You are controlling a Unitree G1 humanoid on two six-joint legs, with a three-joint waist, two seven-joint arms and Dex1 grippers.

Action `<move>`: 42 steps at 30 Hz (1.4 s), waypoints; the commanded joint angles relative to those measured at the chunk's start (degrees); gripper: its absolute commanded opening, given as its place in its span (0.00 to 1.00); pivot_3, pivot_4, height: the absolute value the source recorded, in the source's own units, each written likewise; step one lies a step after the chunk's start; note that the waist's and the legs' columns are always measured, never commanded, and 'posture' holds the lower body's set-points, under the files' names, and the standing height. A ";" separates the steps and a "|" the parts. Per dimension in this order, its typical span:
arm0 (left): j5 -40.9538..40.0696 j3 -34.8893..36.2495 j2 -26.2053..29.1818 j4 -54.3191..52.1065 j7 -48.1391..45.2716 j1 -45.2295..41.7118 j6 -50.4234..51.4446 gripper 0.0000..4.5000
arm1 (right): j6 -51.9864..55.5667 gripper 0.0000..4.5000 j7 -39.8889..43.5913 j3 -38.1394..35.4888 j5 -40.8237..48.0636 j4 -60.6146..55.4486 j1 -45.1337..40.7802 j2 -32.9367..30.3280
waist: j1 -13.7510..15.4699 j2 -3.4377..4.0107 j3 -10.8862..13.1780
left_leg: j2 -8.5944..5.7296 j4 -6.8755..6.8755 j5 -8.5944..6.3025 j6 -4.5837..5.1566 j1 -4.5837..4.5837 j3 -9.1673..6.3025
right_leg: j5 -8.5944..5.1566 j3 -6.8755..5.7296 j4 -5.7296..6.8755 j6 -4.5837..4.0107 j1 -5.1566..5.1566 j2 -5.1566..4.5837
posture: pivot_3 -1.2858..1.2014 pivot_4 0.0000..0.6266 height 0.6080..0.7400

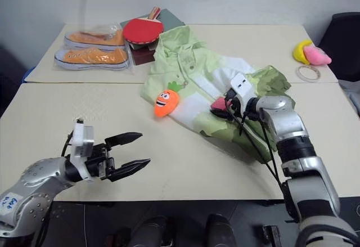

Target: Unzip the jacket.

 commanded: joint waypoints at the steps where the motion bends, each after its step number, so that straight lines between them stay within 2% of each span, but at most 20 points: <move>1: 0.90 0.07 -0.53 -0.53 -0.28 0.55 -1.61 1.00 | -2.83 0.83 2.37 -1.64 -0.27 1.63 -1.65 0.55 | -0.01 0.00 0.00 | 0.00 0.02 0.00 0.00 0.00 0.00 | 0.00 0.01 0.00 0.00 0.00 -0.01 | 0.52 0.24 1.00; 2: 1.24 0.19 -0.78 -0.74 -0.08 1.09 -1.90 1.00 | -3.26 0.78 3.54 -2.85 0.86 0.80 -1.13 0.40 | -0.01 0.00 0.00 | 0.00 0.04 0.00 0.00 -0.01 0.00 | 0.00 0.01 0.00 0.00 0.00 -0.02 | 0.52 0.24 1.00; 5: 2.18 0.13 -1.40 -1.05 0.15 2.24 -2.72 1.00 | -4.38 0.54 6.37 -6.36 4.04 -2.25 1.27 -0.21 | 0.01 0.00 0.00 | 0.01 0.11 0.00 0.00 -0.01 0.00 | 0.01 0.02 0.02 0.02 0.02 -0.03 | 0.52 0.24 1.00; 7: 3.01 0.04 -1.93 -1.23 0.32 2.90 -3.33 1.00 | -4.10 0.47 8.31 -9.76 6.94 -6.08 4.31 -1.38 | 0.21 0.00 0.00 | 0.04 0.15 0.00 0.00 -0.01 -0.02 | 0.01 0.02 0.03 0.02 0.04 -0.05 | 0.52 0.24 1.00; 11: 1.90 4.63 -5.78 -0.19 5.20 3.98 -4.46 1.00 | -0.70 0.46 8.35 -22.91 14.77 -16.32 14.61 -6.87 | 1.19 0.03 0.02 | 0.00 0.19 -0.02 0.02 -0.05 -0.12 | 0.02 0.00 0.02 0.04 0.08 -0.17 | 0.52 0.24 1.00; 14: 2.70 7.62 -5.53 0.76 6.26 4.37 -4.80 1.00 | -3.03 0.46 4.19 -31.79 15.72 -16.29 19.96 -10.97 | 1.78 0.04 0.02 | 0.00 0.37 -0.05 0.06 -0.36 -0.22 | 0.06 -0.13 -0.06 0.10 -0.03 -0.17 | 0.52 0.24 1.00; 17: 4.45 8.58 -0.14 5.88 0.54 3.28 -5.04 1.00 | -18.05 0.46 0.66 -32.91 7.96 -6.28 23.12 -15.36 | 1.55 0.04 0.02 | 0.00 0.48 -0.03 0.06 -0.39 -0.17 | 0.07 -0.17 -0.01 0.12 -0.05 0.00 | 0.52 0.24 1.00; 19: 5.02 8.46 2.55 9.92 -2.65 1.38 -5.48 1.00 | -26.81 0.46 -6.23 -31.24 1.64 4.02 22.51 -17.46 | 1.12 0.03 0.02 | -0.01 0.47 -0.02 0.05 -0.12 0.07 | 0.06 -0.17 -0.04 0.12 -0.02 0.07 | 0.52 0.24 1.00; 23: 6.71 6.11 4.28 17.38 -6.29 -4.92 -6.94 1.00 | -31.31 0.46 -16.63 -32.03 -1.06 21.56 16.79 -18.14 | 0.05 0.13 0.08 | -0.01 0.39 -0.02 0.05 0.07 0.24 | 0.06 -0.10 0.00 0.12 0.01 -0.03 | 0.52 0.24 1.00; 26: 8.84 2.60 3.59 23.76 -8.71 -12.17 -7.81 1.00 | -34.70 0.67 -17.61 -29.32 -4.17 28.34 15.54 -19.05 | -0.15 0.20 0.10 | 0.04 0.27 0.00 -0.01 0.06 0.22 | 0.06 -0.05 0.11 0.12 0.00 -0.08 | 0.52 0.24 1.00; 30: 13.31 -1.04 1.25 35.01 -9.10 -23.83 -11.35 1.00 | -35.92 0.98 -13.38 -32.59 0.71 26.52 15.64 -18.88 | -0.27 0.23 0.12 | 0.06 0.16 0.04 -0.02 0.02 0.23 | 0.06 -0.18 0.08 0.12 -0.01 0.22 | 0.52 0.24 1.00; 32: 15.35 -2.53 0.91 38.95 -11.29 -27.26 -13.87 1.00 | -37.00 0.99 -10.90 -34.16 3.04 22.59 17.45 -19.35 | -0.43 0.22 0.13 | 0.06 0.19 0.06 0.01 0.00 0.22 | 0.07 -0.20 0.08 0.14 0.00 0.25 | 0.52 0.24 1.00; 35: 22.12 -5.47 0.29 47.71 -12.09 -32.04 -23.74 1.00 | -40.56 0.99 -6.09 -39.45 9.71 10.52 24.76 -17.79 | -0.19 0.22 0.13 | 0.06 0.11 0.06 0.00 0.00 0.20 | 0.08 -0.19 0.03 0.15 -0.01 0.25 | 0.52 0.24 1.00; 37: 26.06 -7.16 -0.47 54.65 -11.52 -35.11 -29.26 1.00 | -41.69 0.99 -3.14 -41.53 14.02 -0.04 30.32 -15.63 | 0.29 0.22 0.13 | 0.06 0.04 0.05 -0.01 0.01 0.21 | 0.07 -0.21 -0.01 0.15 -0.03 0.26 | 0.52 0.24 1.00; 40: 34.28 -10.40 -2.11 67.78 -6.72 -41.34 -39.91 1.00 | -35.71 0.99 -2.60 -41.63 20.91 -21.53 38.58 -12.27 | 0.49 0.18 0.14 | 0.06 0.07 0.06 0.00 0.02 0.22 | 0.09 -0.20 0.00 0.18 -0.02 0.27 | 0.52 0.24 1.00; 42: 36.14 -9.96 -4.84 75.29 -1.24 -46.25 -42.29 1.00 | -29.96 0.99 -2.91 -40.34 24.53 -36.51 44.90 -11.65 | 0.56 0.12 0.18 | 0.04 0.18 0.06 0.02 0.01 0.21 | 0.11 -0.17 0.11 0.21 -0.03 0.21 | 0.52 0.24 1.00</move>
